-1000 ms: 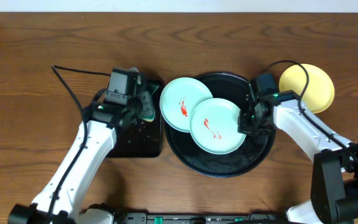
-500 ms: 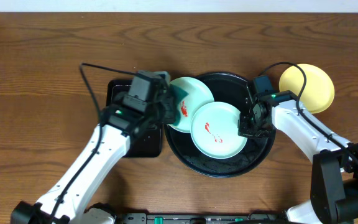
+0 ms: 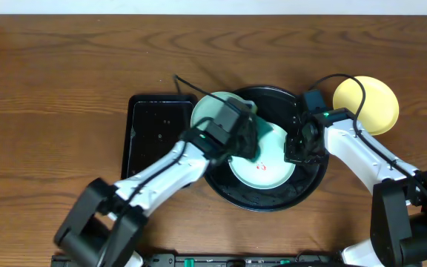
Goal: Clean dirty plates on tray and stack at the side
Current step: 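Scrub the pale-green plate with the sponge in the left gripper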
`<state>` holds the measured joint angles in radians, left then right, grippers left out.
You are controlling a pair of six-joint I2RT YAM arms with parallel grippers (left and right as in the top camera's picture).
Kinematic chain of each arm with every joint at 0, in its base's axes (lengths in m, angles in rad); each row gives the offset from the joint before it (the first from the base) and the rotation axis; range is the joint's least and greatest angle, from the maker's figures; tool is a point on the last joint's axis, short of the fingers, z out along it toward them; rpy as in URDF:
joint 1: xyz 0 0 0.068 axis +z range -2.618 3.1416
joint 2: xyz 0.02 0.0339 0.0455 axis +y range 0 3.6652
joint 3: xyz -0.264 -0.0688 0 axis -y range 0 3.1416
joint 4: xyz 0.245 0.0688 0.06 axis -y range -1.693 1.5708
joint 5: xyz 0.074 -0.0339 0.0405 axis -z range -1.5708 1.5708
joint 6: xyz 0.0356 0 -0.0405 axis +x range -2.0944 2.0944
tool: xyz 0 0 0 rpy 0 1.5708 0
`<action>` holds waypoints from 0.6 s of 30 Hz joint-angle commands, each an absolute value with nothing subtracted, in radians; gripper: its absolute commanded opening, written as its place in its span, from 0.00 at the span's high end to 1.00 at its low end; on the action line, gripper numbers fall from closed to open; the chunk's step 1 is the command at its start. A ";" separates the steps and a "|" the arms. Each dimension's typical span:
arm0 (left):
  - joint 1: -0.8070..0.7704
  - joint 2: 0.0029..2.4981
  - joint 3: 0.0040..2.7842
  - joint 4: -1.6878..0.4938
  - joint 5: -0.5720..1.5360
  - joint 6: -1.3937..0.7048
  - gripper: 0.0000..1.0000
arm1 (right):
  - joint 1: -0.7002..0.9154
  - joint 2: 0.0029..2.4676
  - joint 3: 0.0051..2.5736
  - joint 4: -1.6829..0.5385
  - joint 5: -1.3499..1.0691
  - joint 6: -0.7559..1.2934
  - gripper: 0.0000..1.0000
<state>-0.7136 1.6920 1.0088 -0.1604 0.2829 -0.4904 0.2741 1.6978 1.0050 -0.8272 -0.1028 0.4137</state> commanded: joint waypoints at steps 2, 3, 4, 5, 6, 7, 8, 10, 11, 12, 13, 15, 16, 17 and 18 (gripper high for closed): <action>-0.778 1.753 1.032 -0.132 0.287 -0.607 0.92 | 0.279 1.687 1.000 -0.831 -0.079 0.426 0.99; -0.789 1.765 1.032 -0.132 0.287 -0.624 0.93 | 0.279 1.687 1.000 -0.830 -0.079 0.426 0.99; -0.799 1.775 1.032 -0.132 0.287 -0.636 0.93 | 0.279 1.687 1.000 -0.830 -0.079 0.426 0.99; -0.807 1.782 1.032 -0.134 0.287 -0.642 0.93 | 0.279 1.687 1.000 -0.830 -0.078 0.426 0.99; -0.814 1.787 1.032 -0.141 0.286 -0.642 0.93 | 0.279 1.687 1.000 -0.831 -0.074 0.426 0.99; -0.817 1.790 1.032 -0.157 0.272 -0.641 0.93 | 0.279 1.687 1.000 -0.831 -0.067 0.426 0.99; -0.818 1.790 1.032 -0.179 0.245 -0.642 0.92 | 0.279 1.687 1.000 -0.831 -0.061 0.426 0.99; -0.814 1.790 1.032 -0.242 0.144 -0.642 0.92 | 0.279 1.687 1.000 -0.831 -0.056 0.426 0.99; -0.811 1.790 1.032 -0.272 0.087 -0.642 0.93 | 0.279 1.687 1.000 -0.831 -0.056 0.426 0.99; -0.807 1.790 1.032 -0.300 0.030 -0.642 0.93 | 0.279 1.687 1.000 -0.831 -0.056 0.426 0.99; -0.803 1.790 1.032 -0.326 -0.030 -0.642 0.92 | 0.279 1.687 1.000 -0.831 -0.056 0.426 0.99; -0.794 1.788 1.032 -0.371 -0.138 -0.641 0.93 | 0.279 1.687 1.000 -0.831 -0.056 0.426 0.99; -0.790 1.787 1.032 -0.382 -0.163 -0.641 0.93 | 0.279 1.687 1.000 -0.831 -0.056 0.426 0.99; -0.785 1.782 1.032 -0.390 -0.176 -0.641 0.93 | 0.279 1.687 1.000 -0.831 -0.056 0.426 0.99; -0.781 1.776 1.033 -0.393 -0.175 -0.641 0.93 | 0.279 1.687 1.000 -0.831 -0.056 0.426 0.99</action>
